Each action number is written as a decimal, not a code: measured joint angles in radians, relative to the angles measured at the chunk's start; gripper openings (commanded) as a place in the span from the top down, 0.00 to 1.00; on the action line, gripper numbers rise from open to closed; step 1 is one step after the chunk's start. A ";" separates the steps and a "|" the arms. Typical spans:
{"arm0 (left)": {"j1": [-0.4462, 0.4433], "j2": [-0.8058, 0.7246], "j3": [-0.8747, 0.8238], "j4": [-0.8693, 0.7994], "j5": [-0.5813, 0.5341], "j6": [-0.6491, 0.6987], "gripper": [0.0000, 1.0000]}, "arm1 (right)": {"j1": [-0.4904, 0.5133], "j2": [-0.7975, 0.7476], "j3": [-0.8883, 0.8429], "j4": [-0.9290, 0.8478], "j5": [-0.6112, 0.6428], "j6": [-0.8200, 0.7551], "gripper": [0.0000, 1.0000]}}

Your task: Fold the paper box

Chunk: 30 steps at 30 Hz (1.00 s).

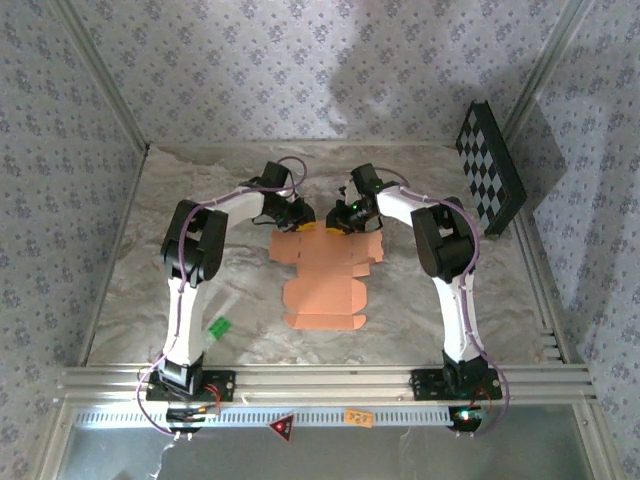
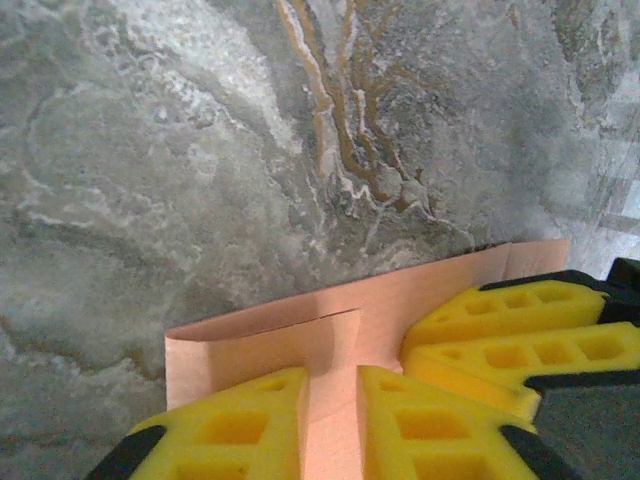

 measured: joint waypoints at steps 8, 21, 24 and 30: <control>-0.007 0.005 0.007 0.005 0.000 0.005 0.61 | 0.000 -0.002 -0.005 0.010 -0.002 0.000 0.81; -0.031 -0.009 0.075 -0.145 -0.105 0.112 0.54 | 0.003 -0.026 -0.005 -0.030 0.018 -0.013 0.80; -0.029 -0.062 0.068 -0.180 -0.136 0.143 0.53 | 0.002 -0.071 -0.006 -0.063 0.031 -0.023 0.79; -0.011 -0.284 -0.020 -0.181 -0.169 0.217 0.49 | 0.002 -0.209 -0.016 -0.089 0.039 -0.046 0.77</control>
